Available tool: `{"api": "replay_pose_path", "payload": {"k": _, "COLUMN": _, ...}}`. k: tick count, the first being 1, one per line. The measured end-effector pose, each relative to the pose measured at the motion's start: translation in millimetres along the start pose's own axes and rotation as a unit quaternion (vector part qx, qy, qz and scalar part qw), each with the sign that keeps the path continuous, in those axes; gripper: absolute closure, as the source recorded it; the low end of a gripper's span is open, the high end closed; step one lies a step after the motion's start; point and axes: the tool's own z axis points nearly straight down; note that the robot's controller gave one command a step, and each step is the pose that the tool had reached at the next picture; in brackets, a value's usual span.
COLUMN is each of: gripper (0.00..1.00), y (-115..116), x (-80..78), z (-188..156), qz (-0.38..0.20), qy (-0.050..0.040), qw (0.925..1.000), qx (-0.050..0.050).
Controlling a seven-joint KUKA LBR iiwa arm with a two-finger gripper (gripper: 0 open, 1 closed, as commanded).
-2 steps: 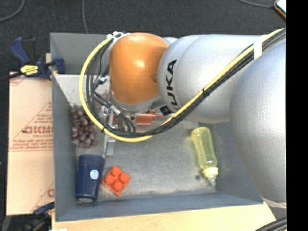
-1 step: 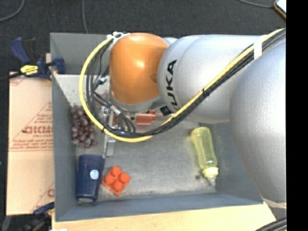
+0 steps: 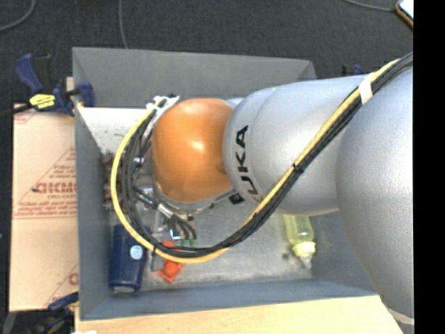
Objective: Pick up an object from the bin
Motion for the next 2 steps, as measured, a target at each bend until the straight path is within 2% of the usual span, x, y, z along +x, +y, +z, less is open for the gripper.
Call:
{"api": "replay_pose_path", "payload": {"k": 1, "gripper": 0.0, "y": -49, "x": -14.1, "z": 21, "qz": 0.014, "qy": -0.0057, "qw": 0.9999, "qx": 0.001}}
{"api": "replay_pose_path", "payload": {"k": 2, "gripper": 0.0, "y": 9, "x": -43.8, "z": 70, "qz": 0.021, "qy": -0.0038, "qw": 0.9998, "qx": -0.003}}
